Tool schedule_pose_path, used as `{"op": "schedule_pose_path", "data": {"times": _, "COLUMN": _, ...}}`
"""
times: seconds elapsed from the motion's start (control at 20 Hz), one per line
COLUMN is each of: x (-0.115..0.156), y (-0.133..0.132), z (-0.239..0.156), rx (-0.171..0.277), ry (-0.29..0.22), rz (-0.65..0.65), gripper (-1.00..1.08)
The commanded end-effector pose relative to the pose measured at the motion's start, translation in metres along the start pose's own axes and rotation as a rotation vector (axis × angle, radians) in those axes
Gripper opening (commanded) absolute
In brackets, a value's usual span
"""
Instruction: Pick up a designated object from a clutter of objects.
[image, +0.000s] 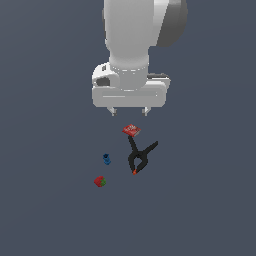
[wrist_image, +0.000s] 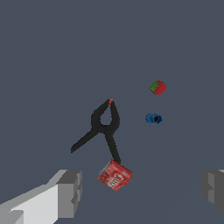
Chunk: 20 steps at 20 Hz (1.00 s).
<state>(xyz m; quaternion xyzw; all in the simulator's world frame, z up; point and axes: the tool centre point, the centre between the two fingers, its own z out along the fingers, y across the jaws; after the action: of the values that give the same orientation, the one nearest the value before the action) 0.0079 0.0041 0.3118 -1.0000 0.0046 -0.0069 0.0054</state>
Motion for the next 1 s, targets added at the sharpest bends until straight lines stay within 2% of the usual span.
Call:
{"op": "schedule_pose_path", "data": {"times": 0.0, "x": 0.0, "y": 0.0, "z": 0.0, "rx": 0.0, "ry": 0.0, "rz": 0.0, "gripper": 1.0}}
{"op": "schedule_pose_path", "data": {"times": 0.15, "x": 0.0, "y": -0.006, "z": 0.001, "rx": 0.003, "ry": -0.001, "rz": -0.005, "gripper": 1.0}}
{"op": "schedule_pose_path", "data": {"times": 0.45, "x": -0.002, "y": -0.035, "z": 0.004, "rx": 0.017, "ry": -0.007, "rz": -0.031, "gripper": 1.0}}
{"op": "schedule_pose_path", "data": {"times": 0.95, "x": 0.004, "y": -0.026, "z": 0.019, "rx": 0.02, "ry": -0.008, "rz": 0.014, "gripper": 1.0}}
